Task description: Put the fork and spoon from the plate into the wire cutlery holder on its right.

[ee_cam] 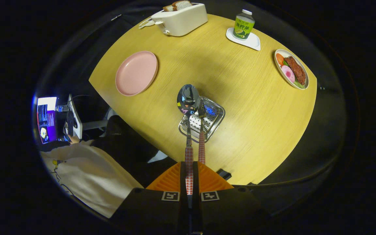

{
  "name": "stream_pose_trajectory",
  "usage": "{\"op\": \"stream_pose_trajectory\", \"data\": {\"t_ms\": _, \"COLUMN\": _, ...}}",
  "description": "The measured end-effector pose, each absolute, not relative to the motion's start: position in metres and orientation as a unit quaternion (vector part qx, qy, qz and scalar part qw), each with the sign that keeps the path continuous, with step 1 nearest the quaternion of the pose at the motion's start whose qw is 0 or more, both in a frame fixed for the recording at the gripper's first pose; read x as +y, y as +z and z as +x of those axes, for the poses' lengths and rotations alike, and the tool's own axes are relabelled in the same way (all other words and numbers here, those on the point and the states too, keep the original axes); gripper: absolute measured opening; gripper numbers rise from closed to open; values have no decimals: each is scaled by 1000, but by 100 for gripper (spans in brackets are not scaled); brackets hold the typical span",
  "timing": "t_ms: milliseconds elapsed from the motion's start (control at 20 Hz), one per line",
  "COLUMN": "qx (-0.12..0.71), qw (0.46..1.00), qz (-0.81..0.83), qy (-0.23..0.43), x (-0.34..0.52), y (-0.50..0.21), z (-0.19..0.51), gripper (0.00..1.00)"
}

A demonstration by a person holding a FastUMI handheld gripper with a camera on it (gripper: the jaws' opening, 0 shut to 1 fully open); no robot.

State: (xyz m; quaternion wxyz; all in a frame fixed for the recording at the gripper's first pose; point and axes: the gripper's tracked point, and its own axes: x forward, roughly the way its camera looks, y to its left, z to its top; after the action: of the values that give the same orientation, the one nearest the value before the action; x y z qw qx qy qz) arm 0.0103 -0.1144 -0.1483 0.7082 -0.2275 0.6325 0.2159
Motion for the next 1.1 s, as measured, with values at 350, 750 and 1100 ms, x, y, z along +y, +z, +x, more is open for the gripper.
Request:
{"op": "stream_pose_trajectory", "data": {"t_ms": 350, "qx": 696, "qw": 632, "qz": -270, "qy": 209, "x": -144, "y": -160, "z": 6, "gripper": 9}}
{"op": "stream_pose_trajectory", "data": {"t_ms": 750, "qx": 745, "qw": 571, "qz": -288, "qy": 188, "x": -144, "y": -175, "z": 25, "gripper": 9}}
{"op": "stream_pose_trajectory", "data": {"t_ms": 1100, "qx": 758, "qw": 553, "qz": -294, "qy": 180, "x": -134, "y": -183, "z": 37, "gripper": 14}}
